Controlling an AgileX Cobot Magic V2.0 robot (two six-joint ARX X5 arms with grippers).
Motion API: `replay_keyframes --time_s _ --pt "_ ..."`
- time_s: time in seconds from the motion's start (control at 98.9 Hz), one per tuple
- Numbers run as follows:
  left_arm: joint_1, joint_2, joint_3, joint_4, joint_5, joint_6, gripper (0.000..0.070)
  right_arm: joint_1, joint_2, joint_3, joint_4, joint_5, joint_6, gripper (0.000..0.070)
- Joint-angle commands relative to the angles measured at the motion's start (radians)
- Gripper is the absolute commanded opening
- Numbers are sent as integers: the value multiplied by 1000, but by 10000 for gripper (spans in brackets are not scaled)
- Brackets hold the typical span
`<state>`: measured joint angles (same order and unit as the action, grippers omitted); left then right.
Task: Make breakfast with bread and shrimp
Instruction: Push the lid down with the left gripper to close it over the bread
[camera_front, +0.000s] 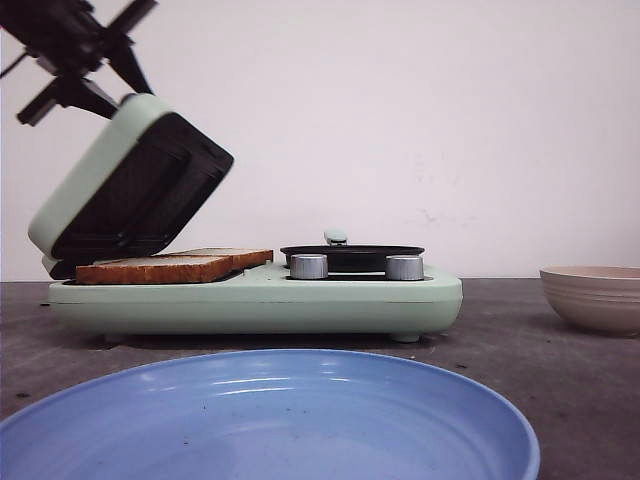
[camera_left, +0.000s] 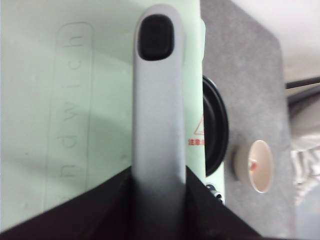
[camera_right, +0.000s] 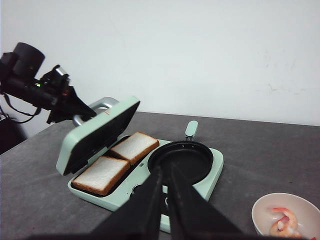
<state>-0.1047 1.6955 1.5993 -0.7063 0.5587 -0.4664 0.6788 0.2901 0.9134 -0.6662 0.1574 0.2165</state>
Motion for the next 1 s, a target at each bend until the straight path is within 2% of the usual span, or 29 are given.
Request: replay_keyframes --time_s 0.0,0.202,0.263,0.384,0.425,0.587,0.627,0.728,0.779,0.819,0.991 --pt "-35 27 19 64 -43 52 3 6 2 8 8 1 1 7" --pt "-164 45 19 88 -293 167 3 6 2 8 7 1 5 7" --pt "-193 55 19 101 -335 179 3 6 2 8 7 1 5 7" --pt "-240 86 19 123 -375 179 11 6 2 8 6 1 5 7" --pt "-250 97 19 125 -377 179 36 6 2 8 6 1 5 7" --pt "-272 138 19 122 -377 178 49 6 2 8 -6 1 6 7" --pt "-275 146 19 122 -377 178 103 6 2 8 -12 1 6 7" --pt "-277 156 19 122 -377 178 354 6 2 8 -31 1 6 7" --pt "-277 157 19 123 -377 178 448 6 2 8 -37 1 5 7" --pt "-277 157 19 129 -377 177 476 6 2 8 -39 1 5 7" --pt "-275 147 46 114 -375 163 474 6 2 8 -39 4 5 7"
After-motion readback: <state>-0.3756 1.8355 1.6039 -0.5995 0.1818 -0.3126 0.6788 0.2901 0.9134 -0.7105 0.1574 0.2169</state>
